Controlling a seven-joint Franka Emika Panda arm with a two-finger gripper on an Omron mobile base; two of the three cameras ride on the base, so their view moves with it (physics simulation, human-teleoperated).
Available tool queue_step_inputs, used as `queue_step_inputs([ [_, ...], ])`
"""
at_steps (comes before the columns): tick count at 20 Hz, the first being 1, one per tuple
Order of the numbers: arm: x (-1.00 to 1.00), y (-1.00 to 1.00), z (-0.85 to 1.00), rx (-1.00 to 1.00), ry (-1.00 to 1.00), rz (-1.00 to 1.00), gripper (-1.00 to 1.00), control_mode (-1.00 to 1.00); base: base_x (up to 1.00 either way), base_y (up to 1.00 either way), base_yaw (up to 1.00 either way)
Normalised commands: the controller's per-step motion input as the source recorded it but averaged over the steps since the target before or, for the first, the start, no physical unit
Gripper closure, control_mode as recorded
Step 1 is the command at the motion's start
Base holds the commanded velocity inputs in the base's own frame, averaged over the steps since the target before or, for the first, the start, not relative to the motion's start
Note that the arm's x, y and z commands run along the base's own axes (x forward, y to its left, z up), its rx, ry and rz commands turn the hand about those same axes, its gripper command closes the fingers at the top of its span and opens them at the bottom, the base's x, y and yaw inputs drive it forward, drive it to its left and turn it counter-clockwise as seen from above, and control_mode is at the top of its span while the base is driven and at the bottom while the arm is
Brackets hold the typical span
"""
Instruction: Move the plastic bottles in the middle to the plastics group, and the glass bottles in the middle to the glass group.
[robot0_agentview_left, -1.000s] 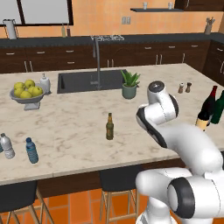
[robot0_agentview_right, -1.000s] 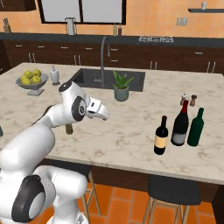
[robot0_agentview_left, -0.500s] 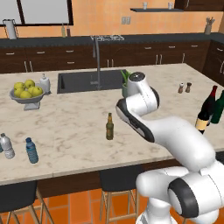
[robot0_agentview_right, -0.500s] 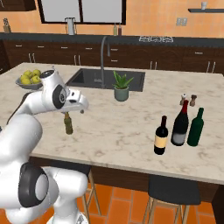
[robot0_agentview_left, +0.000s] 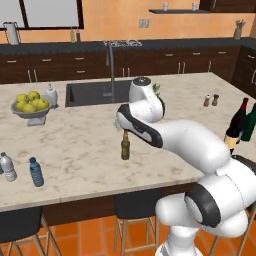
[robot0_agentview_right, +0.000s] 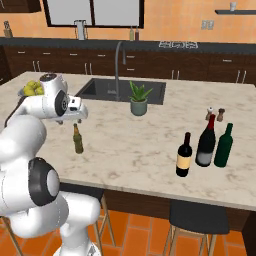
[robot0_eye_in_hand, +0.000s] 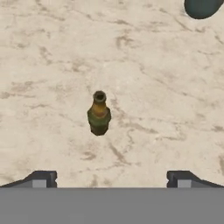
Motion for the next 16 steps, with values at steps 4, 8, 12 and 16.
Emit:
queue_step_inputs([
  [4, 0.58, 0.22, -0.17, 0.23, 0.14, 0.00, -1.00, -1.00, 0.00, 0.00, 0.00],
  [8, 0.24, 0.15, -0.43, 0.06, 0.15, 0.00, -1.00, -1.00, 0.00, 0.00, 0.00],
  [12, 0.24, 0.11, -0.37, 0.00, 0.13, 0.00, -1.00, -1.00, 0.00, 0.00, 0.00],
  [16, 0.16, 0.05, -0.22, 0.00, -0.01, 0.00, -1.00, -1.00, 0.00, 0.00, 0.00],
])
